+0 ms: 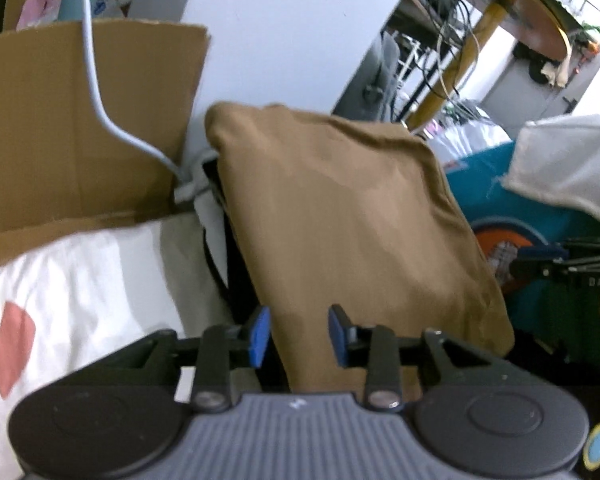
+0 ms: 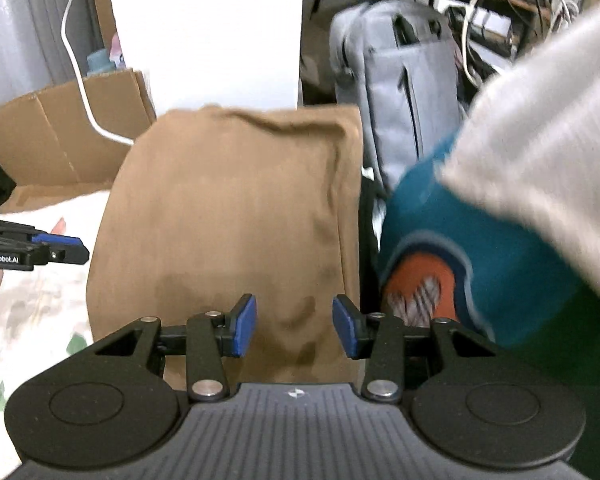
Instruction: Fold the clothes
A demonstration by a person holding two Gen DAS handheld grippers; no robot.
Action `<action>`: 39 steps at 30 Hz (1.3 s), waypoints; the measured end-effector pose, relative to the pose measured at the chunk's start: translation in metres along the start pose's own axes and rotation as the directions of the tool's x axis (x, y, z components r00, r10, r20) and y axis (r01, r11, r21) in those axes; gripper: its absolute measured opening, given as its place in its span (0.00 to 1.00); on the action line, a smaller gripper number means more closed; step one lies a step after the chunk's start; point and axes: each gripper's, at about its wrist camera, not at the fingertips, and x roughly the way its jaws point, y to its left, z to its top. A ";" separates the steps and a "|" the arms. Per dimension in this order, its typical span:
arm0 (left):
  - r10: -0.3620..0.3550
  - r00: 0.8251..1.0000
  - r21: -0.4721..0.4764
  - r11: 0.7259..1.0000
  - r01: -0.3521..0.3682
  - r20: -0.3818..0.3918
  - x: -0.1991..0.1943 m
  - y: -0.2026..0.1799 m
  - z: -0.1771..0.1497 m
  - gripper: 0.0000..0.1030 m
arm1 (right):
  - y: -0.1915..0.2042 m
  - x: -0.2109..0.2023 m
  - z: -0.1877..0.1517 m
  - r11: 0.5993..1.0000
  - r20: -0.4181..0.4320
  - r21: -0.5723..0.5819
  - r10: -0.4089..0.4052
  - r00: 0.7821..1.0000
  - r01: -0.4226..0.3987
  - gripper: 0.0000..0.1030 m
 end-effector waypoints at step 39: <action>0.069 0.996 -0.054 0.996 -0.066 0.059 0.032 0.015 0.029 0.45 | -0.028 0.105 0.094 0.959 -0.007 -0.162 -0.238 0.971 0.234 0.46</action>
